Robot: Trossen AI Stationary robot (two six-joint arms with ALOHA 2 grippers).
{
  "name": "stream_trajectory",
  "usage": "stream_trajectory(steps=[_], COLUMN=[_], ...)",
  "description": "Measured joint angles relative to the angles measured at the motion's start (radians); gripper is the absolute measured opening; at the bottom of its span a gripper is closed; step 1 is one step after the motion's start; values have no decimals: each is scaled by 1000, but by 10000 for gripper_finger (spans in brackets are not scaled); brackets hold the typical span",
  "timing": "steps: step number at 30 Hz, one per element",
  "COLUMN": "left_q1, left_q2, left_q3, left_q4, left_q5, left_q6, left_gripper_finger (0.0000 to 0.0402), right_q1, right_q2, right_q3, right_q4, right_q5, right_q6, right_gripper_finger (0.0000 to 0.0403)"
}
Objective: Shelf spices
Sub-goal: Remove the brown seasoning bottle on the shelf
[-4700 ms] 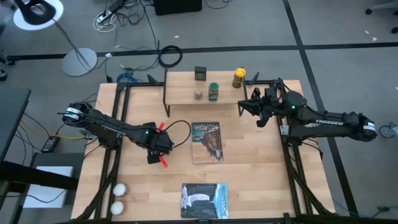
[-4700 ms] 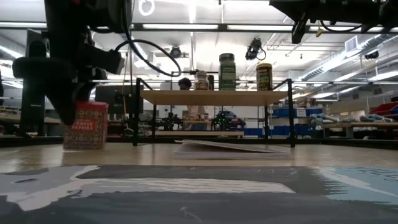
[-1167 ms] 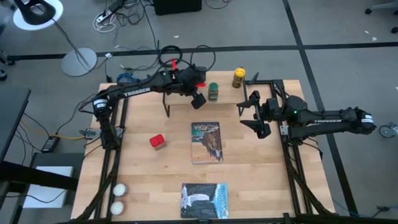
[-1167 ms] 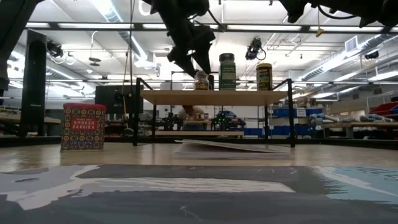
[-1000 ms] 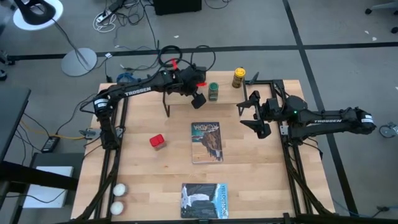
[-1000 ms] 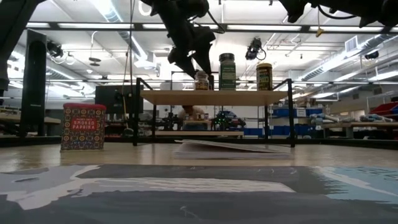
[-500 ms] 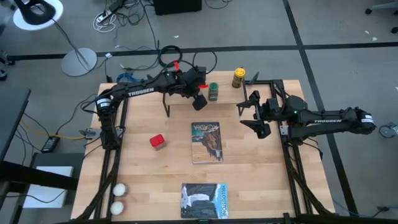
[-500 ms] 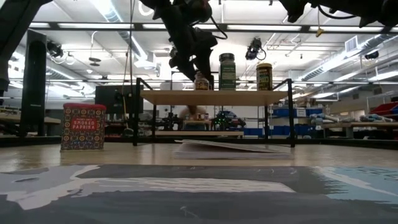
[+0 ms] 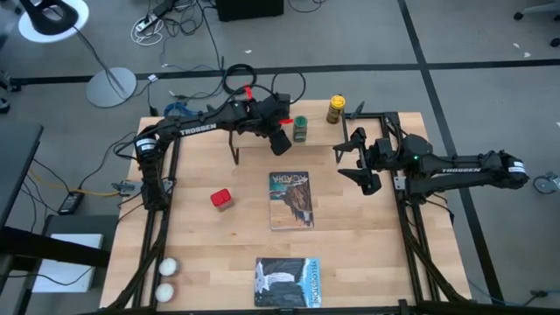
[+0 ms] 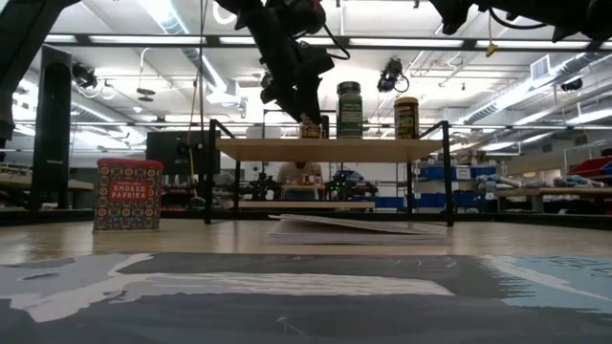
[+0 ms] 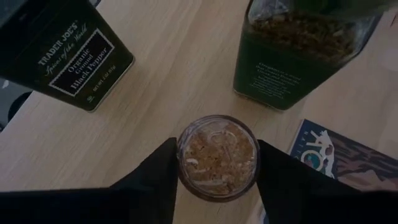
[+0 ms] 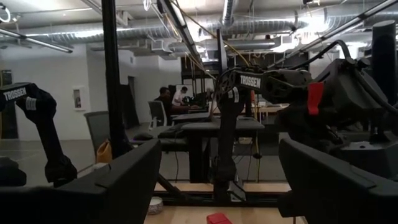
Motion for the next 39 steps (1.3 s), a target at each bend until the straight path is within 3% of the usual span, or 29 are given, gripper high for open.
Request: stream_trajectory(steps=[12,20,30,39], left_q1=[-25,-79,-213,-405], left_q2=[0,0,-2,-2], left_q3=[47,201,399,405], left_q4=[-60,-275,-586,-685], left_q5=[-14,-77,-112,-142], left_q6=[6,11,-65,-213], left_gripper_finger=[171,171,171,171], right_q1=[0,0,0,0], right_q2=[0,0,0,0], right_q3=[0,0,0,0], right_q4=[0,0,0,0], right_q5=[6,7,7,7], right_q6=[-2,-7,-7,-8], right_gripper_finger=[326,324,321,320])
